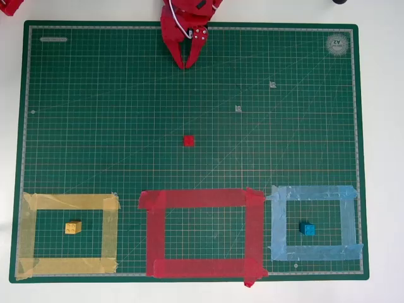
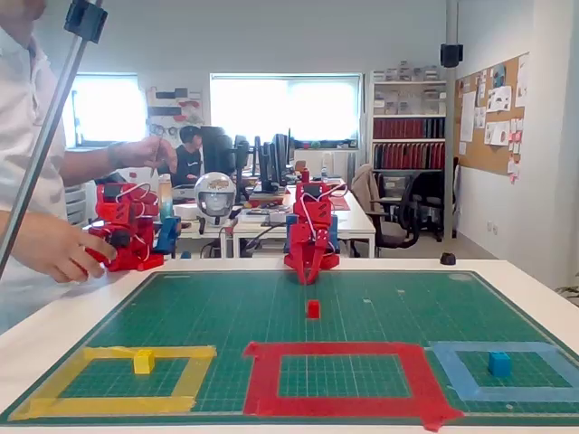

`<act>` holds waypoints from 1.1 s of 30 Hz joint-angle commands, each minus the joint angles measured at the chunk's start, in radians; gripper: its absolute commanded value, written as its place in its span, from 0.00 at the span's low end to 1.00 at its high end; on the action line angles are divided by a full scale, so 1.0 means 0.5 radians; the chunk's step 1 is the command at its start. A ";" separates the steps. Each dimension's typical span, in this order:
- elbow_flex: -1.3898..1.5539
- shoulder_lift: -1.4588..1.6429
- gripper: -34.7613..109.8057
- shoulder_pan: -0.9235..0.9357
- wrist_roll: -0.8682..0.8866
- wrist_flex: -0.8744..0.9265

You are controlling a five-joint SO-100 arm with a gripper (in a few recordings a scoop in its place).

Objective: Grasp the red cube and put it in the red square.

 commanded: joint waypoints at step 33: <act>-1.644 -2.028 0.24 -0.031 0.383 -0.534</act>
